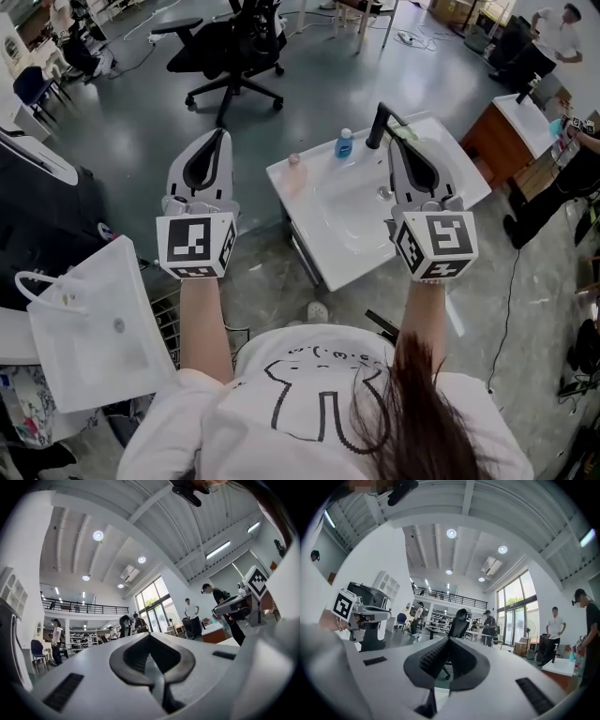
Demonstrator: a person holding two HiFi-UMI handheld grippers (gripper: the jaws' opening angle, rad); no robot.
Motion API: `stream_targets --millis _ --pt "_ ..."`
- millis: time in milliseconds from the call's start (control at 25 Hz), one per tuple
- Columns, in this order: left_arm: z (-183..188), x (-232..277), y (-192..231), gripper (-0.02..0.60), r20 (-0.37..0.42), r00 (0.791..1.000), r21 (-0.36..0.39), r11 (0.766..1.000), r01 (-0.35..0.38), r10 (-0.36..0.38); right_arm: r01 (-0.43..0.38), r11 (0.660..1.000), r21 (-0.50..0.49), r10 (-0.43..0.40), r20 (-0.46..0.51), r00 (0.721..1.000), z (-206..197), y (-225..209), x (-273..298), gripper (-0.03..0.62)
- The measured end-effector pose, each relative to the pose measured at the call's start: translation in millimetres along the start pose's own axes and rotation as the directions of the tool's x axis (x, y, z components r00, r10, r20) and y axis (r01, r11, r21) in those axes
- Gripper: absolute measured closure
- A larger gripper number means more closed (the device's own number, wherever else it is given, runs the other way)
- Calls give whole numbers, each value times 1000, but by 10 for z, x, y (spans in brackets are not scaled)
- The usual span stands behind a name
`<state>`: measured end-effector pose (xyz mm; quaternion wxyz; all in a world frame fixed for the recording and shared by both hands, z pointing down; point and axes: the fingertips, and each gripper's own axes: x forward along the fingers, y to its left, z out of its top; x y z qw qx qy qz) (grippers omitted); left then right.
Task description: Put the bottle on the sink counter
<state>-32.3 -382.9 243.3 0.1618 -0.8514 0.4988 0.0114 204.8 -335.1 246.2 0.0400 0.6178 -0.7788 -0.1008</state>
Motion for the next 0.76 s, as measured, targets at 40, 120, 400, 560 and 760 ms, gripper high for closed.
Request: stream_targets --millis 40,120,400,560,760 --pt "1 6 -6 572 0 1000 3 1000 2 -2 -1 1000 1 1 0 1000 -1 -5 3 566" --pt "8 18 -16 572 0 1000 7 1000 3 -3 -2 1000 0 2 -1 1000 -1 -11 6 566" --pt "45 25 -16 572 3 1000 12 1000 12 -12 -1 999 -39 1 -14 1000 21 -17 38 566" --pt "53 30 17 572 6 1000 3 1000 15 -15 -5 999 -49 4 -21 1000 27 12 77 566" --pt "45 28 44 572 9 1000 -8 1000 20 -20 -13 999 -48 12 -20 1000 29 54 110 566"
